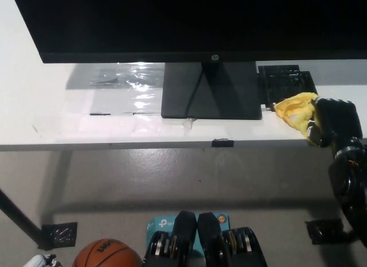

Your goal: The robot uses its right hand to pick up the cloth kept in the middle of the desk and use it to wipe the monitor in the middle of the desk by swiping its screen twice

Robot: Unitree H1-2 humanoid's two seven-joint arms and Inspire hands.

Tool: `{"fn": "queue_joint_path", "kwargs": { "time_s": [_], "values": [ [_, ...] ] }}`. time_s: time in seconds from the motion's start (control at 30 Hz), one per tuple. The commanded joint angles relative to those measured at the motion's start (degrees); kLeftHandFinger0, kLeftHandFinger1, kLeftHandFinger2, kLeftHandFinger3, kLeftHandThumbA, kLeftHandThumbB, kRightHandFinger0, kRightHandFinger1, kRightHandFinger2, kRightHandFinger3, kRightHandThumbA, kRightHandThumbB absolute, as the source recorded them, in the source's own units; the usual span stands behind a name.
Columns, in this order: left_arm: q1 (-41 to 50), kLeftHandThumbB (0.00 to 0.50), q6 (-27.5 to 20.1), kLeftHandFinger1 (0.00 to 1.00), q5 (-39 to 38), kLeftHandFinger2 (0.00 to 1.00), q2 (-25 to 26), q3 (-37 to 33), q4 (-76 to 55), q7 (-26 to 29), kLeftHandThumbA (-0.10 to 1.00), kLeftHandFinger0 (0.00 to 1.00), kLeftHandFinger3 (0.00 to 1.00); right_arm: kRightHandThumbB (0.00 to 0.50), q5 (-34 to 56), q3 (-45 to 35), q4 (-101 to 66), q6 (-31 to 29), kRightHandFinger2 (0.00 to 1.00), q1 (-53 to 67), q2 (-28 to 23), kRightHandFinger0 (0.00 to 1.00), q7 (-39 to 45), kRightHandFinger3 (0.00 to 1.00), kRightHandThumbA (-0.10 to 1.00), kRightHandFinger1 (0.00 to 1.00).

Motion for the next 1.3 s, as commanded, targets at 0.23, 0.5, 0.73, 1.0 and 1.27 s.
{"fn": "queue_joint_path", "kwargs": {
  "time_s": [0.23, 0.5, 0.73, 1.0, 1.27],
  "values": [
    [0.3, 0.47, -1.5, 1.0, -0.8, 1.0, 1.8, 1.3, -0.9, -1.1, 0.29, 1.0, 1.0, 0.078, 24.3, -23.6, -10.3, 0.0, 0.3, 3.0, 10.0, 0.0, 2.5, 0.0, -0.1, 0.01],
    [0.9, 0.462, -1.3, 1.0, -1.7, 1.0, 1.4, 1.9, -0.9, -1.2, 0.27, 1.0, 1.0, 0.134, 28.5, -29.0, -18.9, 1.6, 0.33, 1.0, 9.9, 0.0, 5.3, 0.02, -0.1, 0.0],
    [1.4, 0.467, -1.4, 1.0, -0.3, 1.0, 1.6, 1.2, -1.0, -1.1, 0.31, 1.0, 1.0, 0.123, 30.4, -33.6, -30.5, 8.7, 0.23, -2.0, 9.6, 0.0, 6.1, 0.01, -0.1, 0.0],
    [1.7, 0.469, -0.9, 1.0, -0.3, 1.0, 1.8, 1.4, -1.4, -1.4, 0.32, 1.0, 1.0, 0.13, 30.3, -36.8, -29.1, 8.7, 0.3, -6.4, 8.8, 0.0, 7.7, 0.06, -0.1, 0.0],
    [2.3, 0.476, -1.4, 1.0, -0.9, 1.0, 1.8, 1.9, -2.0, -1.6, 0.28, 1.0, 1.0, 0.107, 23.1, -34.6, -23.2, 8.7, 0.24, -9.3, 6.3, 0.0, 12.2, 0.14, -0.1, 0.0]
  ]
}}
